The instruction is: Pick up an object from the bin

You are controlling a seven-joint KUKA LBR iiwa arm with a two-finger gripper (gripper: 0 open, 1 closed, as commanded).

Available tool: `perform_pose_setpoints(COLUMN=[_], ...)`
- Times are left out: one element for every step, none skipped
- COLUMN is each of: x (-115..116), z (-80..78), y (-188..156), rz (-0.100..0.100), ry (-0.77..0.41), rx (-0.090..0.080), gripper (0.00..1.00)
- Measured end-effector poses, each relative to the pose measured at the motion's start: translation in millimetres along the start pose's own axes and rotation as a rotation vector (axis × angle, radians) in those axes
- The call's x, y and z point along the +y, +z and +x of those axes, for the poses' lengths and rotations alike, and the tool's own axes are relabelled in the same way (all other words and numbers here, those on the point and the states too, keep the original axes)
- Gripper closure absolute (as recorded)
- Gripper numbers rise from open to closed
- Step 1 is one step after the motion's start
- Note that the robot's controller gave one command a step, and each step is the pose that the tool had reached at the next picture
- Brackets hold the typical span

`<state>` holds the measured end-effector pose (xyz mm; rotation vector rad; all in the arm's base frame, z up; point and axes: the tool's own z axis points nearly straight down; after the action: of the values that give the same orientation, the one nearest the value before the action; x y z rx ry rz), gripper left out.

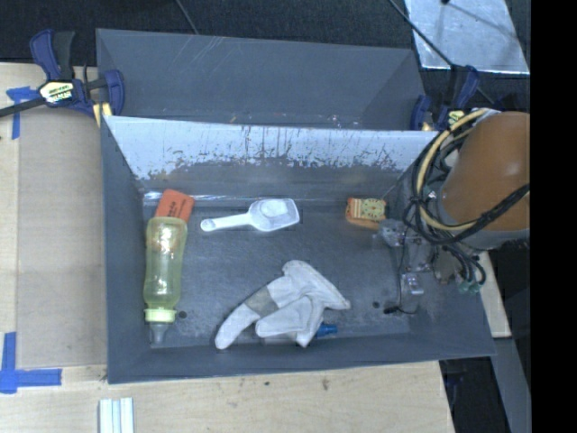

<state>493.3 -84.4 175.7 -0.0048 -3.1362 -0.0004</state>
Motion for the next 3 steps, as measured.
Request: perform_pose_setpoints(x=[0, 28, 46], z=[-1.9, -12.6, -9.5], y=[-4, 36, 94], rz=[0.001, 0.003, 0.001], ry=[-0.003, -0.075, -0.093], rx=[-0.008, -0.013, -0.012], gripper=[0.00, 0.00, 0.00])
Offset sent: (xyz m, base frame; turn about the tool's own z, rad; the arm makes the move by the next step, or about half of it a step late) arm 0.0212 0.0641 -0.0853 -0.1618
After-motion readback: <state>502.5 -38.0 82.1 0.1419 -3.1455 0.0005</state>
